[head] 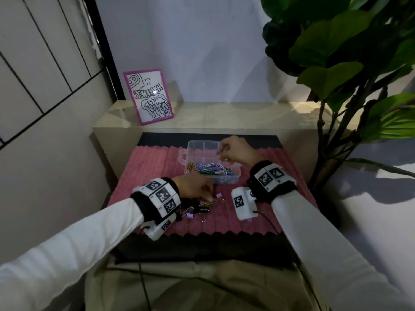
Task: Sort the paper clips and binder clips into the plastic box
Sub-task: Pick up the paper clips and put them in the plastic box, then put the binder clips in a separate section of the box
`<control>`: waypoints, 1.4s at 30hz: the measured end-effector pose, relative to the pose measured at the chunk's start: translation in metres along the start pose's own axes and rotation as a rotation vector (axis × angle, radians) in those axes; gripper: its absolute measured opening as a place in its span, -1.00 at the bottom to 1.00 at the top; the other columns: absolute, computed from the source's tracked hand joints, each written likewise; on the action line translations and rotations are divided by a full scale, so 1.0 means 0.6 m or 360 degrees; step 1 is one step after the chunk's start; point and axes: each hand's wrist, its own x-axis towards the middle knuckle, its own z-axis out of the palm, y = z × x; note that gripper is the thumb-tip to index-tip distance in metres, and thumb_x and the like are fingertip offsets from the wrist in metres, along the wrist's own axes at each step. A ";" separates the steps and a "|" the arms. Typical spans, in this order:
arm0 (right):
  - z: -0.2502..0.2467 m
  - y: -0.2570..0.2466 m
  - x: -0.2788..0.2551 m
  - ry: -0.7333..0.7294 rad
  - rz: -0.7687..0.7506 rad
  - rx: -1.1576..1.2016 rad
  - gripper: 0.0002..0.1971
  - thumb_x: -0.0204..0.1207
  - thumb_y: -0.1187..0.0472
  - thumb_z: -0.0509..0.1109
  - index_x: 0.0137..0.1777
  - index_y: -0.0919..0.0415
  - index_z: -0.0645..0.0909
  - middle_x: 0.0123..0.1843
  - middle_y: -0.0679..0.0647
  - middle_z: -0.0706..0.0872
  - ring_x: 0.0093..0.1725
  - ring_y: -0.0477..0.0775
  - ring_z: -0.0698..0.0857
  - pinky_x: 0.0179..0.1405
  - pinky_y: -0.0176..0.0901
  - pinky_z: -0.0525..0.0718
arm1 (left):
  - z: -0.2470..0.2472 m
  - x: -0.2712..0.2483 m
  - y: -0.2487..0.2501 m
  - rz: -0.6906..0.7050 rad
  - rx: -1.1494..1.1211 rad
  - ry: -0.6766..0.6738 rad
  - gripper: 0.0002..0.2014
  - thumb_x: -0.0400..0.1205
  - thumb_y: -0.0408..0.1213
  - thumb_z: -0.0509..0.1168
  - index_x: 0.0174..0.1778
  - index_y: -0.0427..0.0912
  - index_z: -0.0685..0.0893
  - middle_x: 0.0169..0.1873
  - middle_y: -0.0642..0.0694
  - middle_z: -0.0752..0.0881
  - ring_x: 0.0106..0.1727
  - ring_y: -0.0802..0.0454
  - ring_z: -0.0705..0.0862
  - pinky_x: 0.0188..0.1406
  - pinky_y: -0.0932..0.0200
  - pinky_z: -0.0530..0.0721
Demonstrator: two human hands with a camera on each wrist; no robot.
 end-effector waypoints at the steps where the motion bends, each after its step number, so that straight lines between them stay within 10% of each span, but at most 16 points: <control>1: 0.002 -0.004 0.005 0.0006 -0.0010 -0.0036 -0.91 0.43 0.47 0.42 -0.08 0.42 0.65 -0.29 0.16 0.67 -0.46 -0.10 0.60 -0.63 -0.49 0.56 | 0.003 0.003 0.006 0.0001 0.0084 0.0022 -0.71 0.56 -0.17 0.34 0.10 -0.27 0.63 0.02 -0.24 0.74 0.07 -0.17 0.67 0.04 0.10 0.55; 6: 0.004 -0.007 0.014 0.0078 -0.0070 -0.0227 -0.90 0.39 0.43 0.48 -0.12 0.43 0.67 -0.43 -0.01 0.63 -0.48 -0.13 0.57 -0.47 -0.34 0.58 | 0.015 0.015 0.022 0.0078 0.0365 -0.0002 -0.72 0.52 -0.25 0.35 0.10 -0.30 0.60 0.10 -0.25 0.68 0.12 -0.18 0.62 -0.02 0.09 0.51; 13: 0.014 0.011 -0.010 0.0034 -0.0194 -0.0554 -0.80 0.48 0.43 0.36 0.09 0.34 0.67 0.07 0.23 0.74 -0.01 0.14 0.73 0.05 -0.07 0.67 | 0.004 0.016 0.023 0.0200 0.0350 -0.0072 -0.73 0.49 -0.34 0.35 0.07 -0.36 0.65 0.02 -0.30 0.73 0.02 -0.19 0.66 -0.07 0.13 0.52; 19: 0.017 0.032 -0.095 0.0239 -0.0550 -0.0279 -0.92 0.46 0.39 0.40 -0.09 0.31 0.70 -0.18 0.14 0.78 -0.26 -0.09 0.65 -0.29 -0.55 0.51 | -0.024 0.000 -0.010 0.0240 -0.0245 0.0005 -0.84 0.51 -0.26 0.40 -0.02 -0.20 0.71 -0.30 0.17 0.69 -0.37 0.49 0.59 -0.26 0.62 0.46; 29: 0.091 0.044 -0.134 -0.0204 -0.0170 0.0070 -0.81 0.46 0.35 0.43 0.06 0.25 0.62 -0.12 0.12 0.79 -0.08 0.05 0.75 0.04 -0.05 0.70 | -0.056 -0.040 -0.051 0.0223 -0.1166 0.0364 -0.93 0.55 -0.42 0.32 -0.15 -0.16 0.63 -0.25 -0.04 0.70 -0.31 0.15 0.70 -0.24 0.35 0.73; 34: 0.096 -0.002 -0.145 -0.0366 0.0005 0.0918 -0.57 0.44 0.31 0.47 0.26 0.14 0.42 0.00 0.05 0.71 -0.06 0.00 0.74 -0.09 -0.23 0.75 | -0.024 -0.033 -0.049 0.0274 -0.1352 0.0347 -0.86 0.57 -0.52 0.27 -0.19 -0.19 0.58 -0.38 0.05 0.77 -0.34 0.21 0.73 -0.28 0.38 0.72; 42: 0.111 -0.001 -0.133 -0.0068 0.0050 0.0985 -0.70 0.43 0.60 0.35 0.13 0.38 0.49 -0.22 0.20 0.69 -0.49 -0.11 0.74 -0.41 -0.27 0.76 | 0.003 -0.030 -0.056 0.0162 -0.1767 0.0473 -0.88 0.53 -0.55 0.30 -0.24 -0.26 0.59 -0.41 -0.03 0.81 -0.31 0.11 0.79 -0.27 0.30 0.77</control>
